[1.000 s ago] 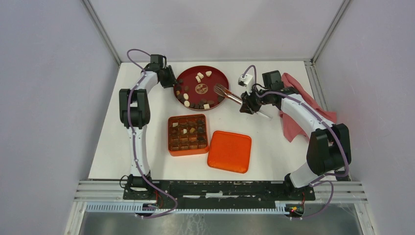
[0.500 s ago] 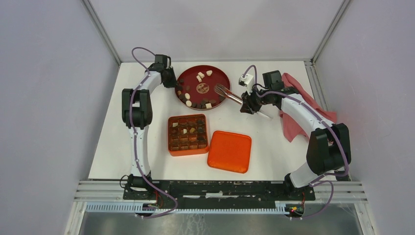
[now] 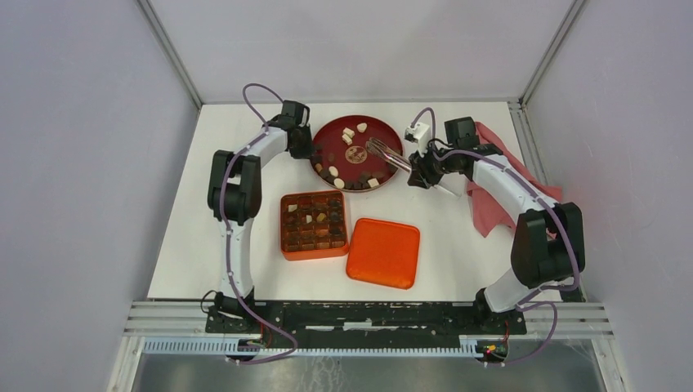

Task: Pack the chocolate
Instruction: Move the plate to the center of the board.

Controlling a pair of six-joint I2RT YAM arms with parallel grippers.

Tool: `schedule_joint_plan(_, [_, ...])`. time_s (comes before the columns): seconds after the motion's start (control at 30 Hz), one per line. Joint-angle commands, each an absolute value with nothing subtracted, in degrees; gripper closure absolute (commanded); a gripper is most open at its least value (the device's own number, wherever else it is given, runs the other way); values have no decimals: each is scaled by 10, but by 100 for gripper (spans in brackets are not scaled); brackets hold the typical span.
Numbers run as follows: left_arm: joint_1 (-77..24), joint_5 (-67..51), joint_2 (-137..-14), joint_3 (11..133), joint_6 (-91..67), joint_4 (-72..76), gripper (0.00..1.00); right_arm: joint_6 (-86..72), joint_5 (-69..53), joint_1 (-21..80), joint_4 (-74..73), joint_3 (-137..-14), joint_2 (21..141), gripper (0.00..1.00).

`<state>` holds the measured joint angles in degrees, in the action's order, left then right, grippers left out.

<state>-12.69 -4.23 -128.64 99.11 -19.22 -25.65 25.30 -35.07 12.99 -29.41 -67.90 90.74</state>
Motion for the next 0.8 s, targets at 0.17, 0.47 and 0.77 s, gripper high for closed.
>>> schedule_joint_plan(0.17, [-158, -58, -1235, 1016, -184, -295, 85, 271, -317, 123, -285, -688, 939, 62])
schedule_joint_plan(0.47, [-168, -97, -1244, 1042, -202, -334, 82, 271, -302, 123, -289, -701, 968, 62])
schedule_joint_plan(0.77, [-180, -107, -1222, 1026, -216, -325, 70, 269, -288, 123, -294, -729, 992, 62])
